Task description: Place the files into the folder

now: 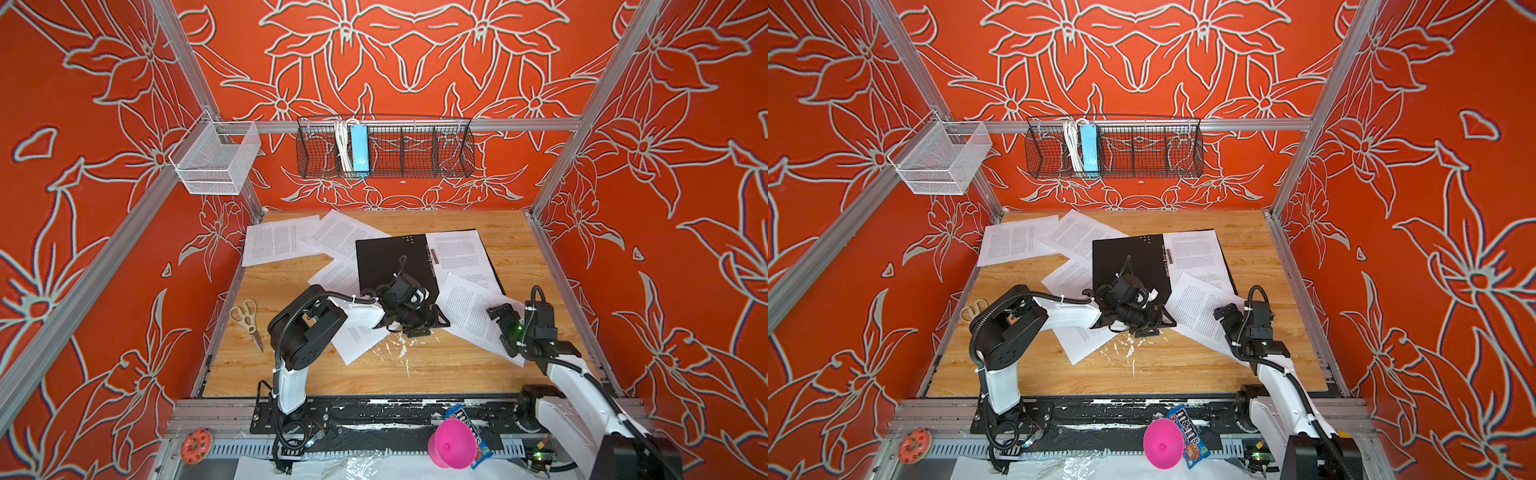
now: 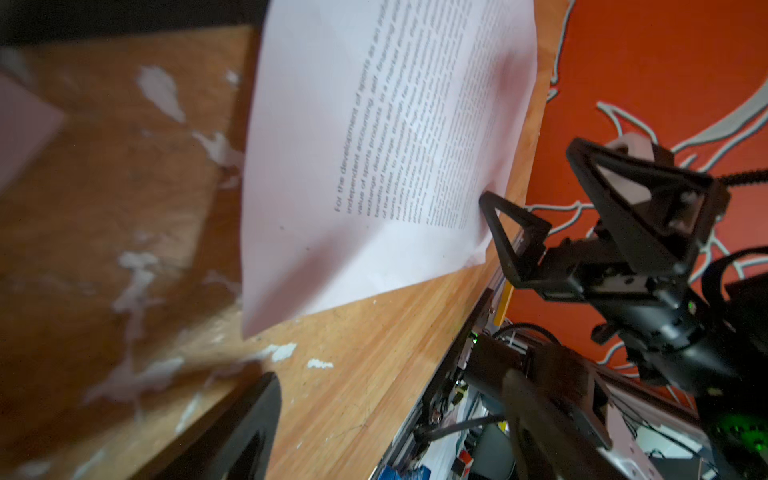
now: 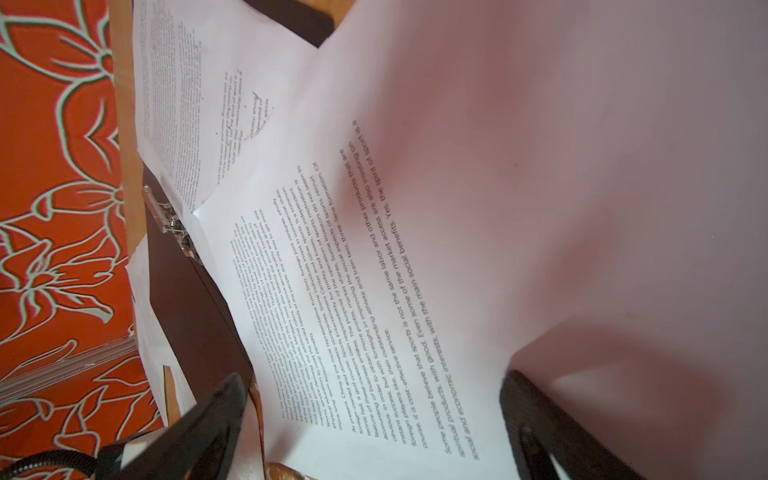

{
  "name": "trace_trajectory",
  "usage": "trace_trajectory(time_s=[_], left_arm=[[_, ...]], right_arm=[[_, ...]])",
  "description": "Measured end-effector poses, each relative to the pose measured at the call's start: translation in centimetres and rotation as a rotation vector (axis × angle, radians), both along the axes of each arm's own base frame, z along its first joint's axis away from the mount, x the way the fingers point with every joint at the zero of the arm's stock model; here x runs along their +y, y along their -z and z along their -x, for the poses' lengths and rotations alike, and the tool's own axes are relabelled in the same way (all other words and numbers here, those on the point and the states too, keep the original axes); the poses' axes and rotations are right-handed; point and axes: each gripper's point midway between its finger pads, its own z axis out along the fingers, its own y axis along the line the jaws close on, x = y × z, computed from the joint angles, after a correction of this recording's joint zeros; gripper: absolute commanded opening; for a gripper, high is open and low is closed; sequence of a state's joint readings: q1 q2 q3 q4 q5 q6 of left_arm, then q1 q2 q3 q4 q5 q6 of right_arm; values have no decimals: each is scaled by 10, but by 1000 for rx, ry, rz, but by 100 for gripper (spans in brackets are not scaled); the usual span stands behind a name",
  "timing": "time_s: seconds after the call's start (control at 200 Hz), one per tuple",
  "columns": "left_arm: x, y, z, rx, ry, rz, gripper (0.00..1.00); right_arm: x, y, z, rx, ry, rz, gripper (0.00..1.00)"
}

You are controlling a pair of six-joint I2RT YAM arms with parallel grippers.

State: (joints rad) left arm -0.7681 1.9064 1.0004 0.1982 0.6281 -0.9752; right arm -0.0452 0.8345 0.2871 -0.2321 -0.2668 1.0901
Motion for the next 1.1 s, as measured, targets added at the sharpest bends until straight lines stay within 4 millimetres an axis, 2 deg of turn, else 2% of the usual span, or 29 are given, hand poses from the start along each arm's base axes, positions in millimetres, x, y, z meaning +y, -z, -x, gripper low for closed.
trace_trajectory(time_s=[0.15, 0.32, 0.45, 0.545, 0.675, 0.755, 0.846, 1.006, 1.101], left_arm=[[-1, 7, -11, 0, -68, -14, 65], [-7, 12, -24, -15, -123, 10, 58], [-8, 14, -32, -27, -170, 19, 43], [-6, 18, -33, -28, -191, 12, 38], [-3, 21, -37, -48, -212, -7, 20], [-1, 23, -38, -52, -223, -19, 13], [0, 24, -39, -64, -223, -27, 0], [-3, 20, -44, -90, -212, -45, 0], [-8, 3, -49, -146, -177, -45, 0]], right_arm=[[1, 0, 0, -3, 2, -10, 98], [3, 0, -2, -5, -5, -19, 98], [5, 0, -4, -11, -14, -28, 98], [5, -1, -4, -13, -17, -27, 98], [6, -1, -4, -16, -22, -26, 98], [7, -1, -3, -16, -28, -26, 98], [7, -3, -2, -20, -38, -22, 98], [10, -11, -5, -64, -71, -11, 98], [12, -19, -8, -109, -118, 14, 98]])
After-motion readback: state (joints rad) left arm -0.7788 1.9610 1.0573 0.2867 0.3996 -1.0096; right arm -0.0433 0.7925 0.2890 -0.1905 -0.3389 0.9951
